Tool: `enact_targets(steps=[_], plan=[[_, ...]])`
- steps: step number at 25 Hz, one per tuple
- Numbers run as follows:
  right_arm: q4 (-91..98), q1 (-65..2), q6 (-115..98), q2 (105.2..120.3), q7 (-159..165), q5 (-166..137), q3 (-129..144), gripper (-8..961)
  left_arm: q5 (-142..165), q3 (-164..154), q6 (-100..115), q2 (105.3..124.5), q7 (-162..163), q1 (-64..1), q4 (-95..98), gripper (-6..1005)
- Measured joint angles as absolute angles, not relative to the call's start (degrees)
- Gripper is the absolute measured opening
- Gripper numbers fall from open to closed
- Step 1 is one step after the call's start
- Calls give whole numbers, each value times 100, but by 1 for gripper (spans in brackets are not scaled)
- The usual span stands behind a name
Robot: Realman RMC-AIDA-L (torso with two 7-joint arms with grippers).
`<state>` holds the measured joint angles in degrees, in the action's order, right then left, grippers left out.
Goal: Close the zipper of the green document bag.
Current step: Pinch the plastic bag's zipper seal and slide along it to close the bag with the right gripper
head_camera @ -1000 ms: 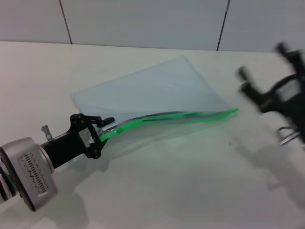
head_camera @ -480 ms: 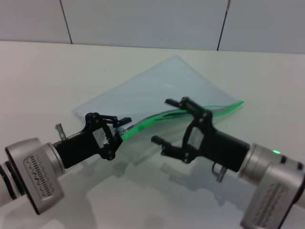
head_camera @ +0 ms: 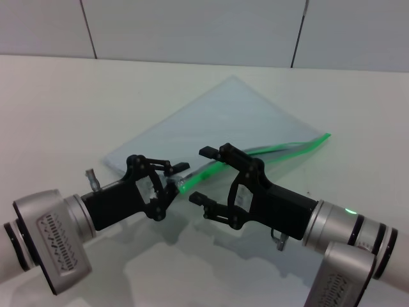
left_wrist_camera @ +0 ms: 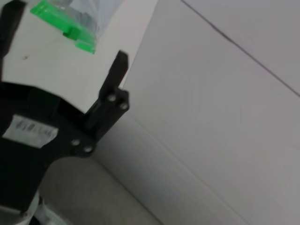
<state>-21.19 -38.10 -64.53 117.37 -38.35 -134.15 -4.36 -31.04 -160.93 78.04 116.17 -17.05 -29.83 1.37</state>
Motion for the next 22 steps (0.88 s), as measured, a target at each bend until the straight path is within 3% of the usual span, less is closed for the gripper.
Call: enact_targets(steps=[8,14,19,22], plan=[[-2116,-3841,-6447,11734,-3880,-13434,-417,813,-3041,-16093,7805,11619,-1705,-2975,146,54],[-2123,-3843,-6290,11733,-4109,-13437,-428,622,-3032,-16093,7806,11620,-1716,-2972,143,54],[-2141,-3851,-6225,11733,-4168,-13445,-404,370,-3023,-16093,7810,11626,-1736,-2967,140,54],[-2145,-3854,-6223,11733,-4180,-13446,-395,275,-3023,-16093,7812,11628,-1744,-2961,140,54]])
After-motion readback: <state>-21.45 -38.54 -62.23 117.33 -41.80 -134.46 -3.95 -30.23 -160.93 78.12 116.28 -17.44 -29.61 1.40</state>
